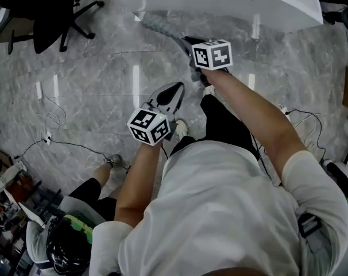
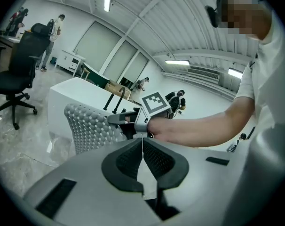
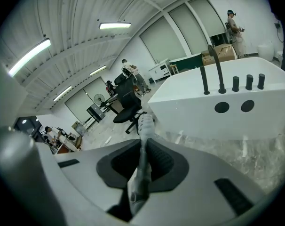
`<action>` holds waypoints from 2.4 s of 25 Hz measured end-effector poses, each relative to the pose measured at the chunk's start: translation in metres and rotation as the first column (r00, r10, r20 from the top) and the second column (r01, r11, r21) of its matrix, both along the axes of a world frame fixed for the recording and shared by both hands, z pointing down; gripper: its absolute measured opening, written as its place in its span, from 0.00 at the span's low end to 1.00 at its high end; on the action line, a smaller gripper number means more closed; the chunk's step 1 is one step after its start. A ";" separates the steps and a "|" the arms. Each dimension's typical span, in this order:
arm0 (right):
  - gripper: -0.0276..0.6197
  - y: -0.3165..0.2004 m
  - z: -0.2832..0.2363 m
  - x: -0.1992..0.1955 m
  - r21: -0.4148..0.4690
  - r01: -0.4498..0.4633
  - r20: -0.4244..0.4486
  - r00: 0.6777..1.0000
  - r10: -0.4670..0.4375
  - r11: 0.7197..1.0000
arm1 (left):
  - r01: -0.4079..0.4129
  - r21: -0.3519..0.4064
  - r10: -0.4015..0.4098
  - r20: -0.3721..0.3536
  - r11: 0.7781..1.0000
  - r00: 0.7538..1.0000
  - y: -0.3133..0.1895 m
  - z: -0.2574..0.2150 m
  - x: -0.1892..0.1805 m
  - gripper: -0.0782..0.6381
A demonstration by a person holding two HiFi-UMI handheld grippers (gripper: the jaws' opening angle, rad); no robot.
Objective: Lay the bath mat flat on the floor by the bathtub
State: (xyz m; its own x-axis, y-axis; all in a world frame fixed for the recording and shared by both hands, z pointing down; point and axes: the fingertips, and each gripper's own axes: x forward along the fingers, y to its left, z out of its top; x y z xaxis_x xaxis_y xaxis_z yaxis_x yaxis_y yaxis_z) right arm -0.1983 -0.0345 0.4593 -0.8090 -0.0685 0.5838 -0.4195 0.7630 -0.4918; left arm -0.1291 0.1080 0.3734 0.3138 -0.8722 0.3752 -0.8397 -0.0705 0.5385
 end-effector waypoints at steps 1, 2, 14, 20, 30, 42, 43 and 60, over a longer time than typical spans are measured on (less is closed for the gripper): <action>0.13 -0.013 0.008 -0.004 -0.005 -0.001 0.003 1.000 0.001 1.000 | -0.011 -0.011 0.011 0.000 1.000 1.000 -0.016 0.006 0.002 0.14; 0.13 -0.027 0.016 -0.007 -0.013 -0.003 0.008 1.000 0.003 1.000 | -0.020 -0.022 0.020 0.000 1.000 1.000 -0.033 0.012 0.004 0.14; 0.13 -0.194 0.133 0.014 -0.134 -0.180 0.075 0.979 0.191 0.974 | -0.135 -0.109 0.130 -0.051 0.985 0.990 -0.184 0.086 0.028 0.14; 0.13 -0.281 0.199 0.107 -0.140 -0.349 0.052 0.932 0.359 0.926 | -0.295 -0.142 0.288 -0.068 0.945 0.955 -0.233 0.130 0.074 0.14; 0.13 -0.363 0.281 0.272 -0.036 -0.486 -0.088 0.872 0.482 0.873 | -0.477 -0.164 0.465 -0.105 0.864 0.879 -0.292 0.176 0.127 0.14; 0.15 -0.415 0.379 0.419 0.091 -0.531 -0.272 0.801 0.534 0.842 | -0.597 -0.196 0.590 -0.098 0.778 0.801 -0.324 0.225 0.174 0.14; 0.15 -0.419 0.386 0.430 0.105 -0.531 -0.294 0.791 0.536 0.841 | -0.604 -0.198 0.597 -0.102 0.772 0.796 -0.325 0.228 0.177 0.14; 0.07 -0.400 0.387 0.518 0.176 -0.562 -0.410 0.704 0.579 0.808 | -0.665 -0.179 0.659 -0.099 0.725 0.746 -0.348 0.232 0.204 0.14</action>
